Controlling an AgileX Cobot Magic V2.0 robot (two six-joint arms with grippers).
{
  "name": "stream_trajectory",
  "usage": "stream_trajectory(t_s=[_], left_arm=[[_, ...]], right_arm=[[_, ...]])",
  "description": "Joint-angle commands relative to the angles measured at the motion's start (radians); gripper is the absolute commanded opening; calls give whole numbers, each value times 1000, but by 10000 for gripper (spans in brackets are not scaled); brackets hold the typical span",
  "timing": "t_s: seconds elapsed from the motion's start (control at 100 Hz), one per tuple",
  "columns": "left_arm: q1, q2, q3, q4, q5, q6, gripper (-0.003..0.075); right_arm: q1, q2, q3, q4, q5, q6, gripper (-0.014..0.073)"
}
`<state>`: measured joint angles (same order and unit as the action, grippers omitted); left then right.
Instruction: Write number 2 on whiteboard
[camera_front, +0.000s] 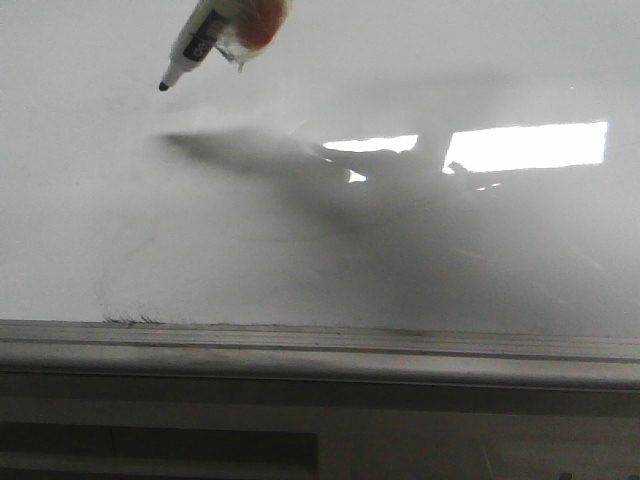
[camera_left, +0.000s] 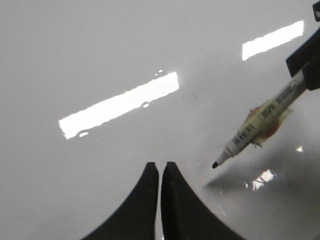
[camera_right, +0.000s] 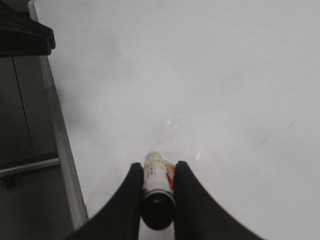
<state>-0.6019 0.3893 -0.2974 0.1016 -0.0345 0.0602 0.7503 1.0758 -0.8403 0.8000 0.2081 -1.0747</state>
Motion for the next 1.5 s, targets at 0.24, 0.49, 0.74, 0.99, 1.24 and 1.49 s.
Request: stream_trajectory(t_s=[0.24,0.49,0.74,0.99,1.24,1.49], left_arm=[[24,14,-34,-40,-111,-13,-19],[24,14,-34,-40,-115,-13,-19],[24,14,-34,-40,-113,-13,-19],[24,14,-34,-40,-111,-13,-19],[24,14,-34,-38,-111,-13,-19],[24,14,-34,-31,-111,-11,-19]], right_arm=[[-8,44,-39,-36,-137,-9,-70],[-105,-10,-37,-38,-7,-7,-48],[-130,-2,12,-77,149,71,-48],[8,133,7,-76,16,82,-48],[-81,25,38,-170,139,190,-48],[-160,-142,138,-305,231,346,-48]])
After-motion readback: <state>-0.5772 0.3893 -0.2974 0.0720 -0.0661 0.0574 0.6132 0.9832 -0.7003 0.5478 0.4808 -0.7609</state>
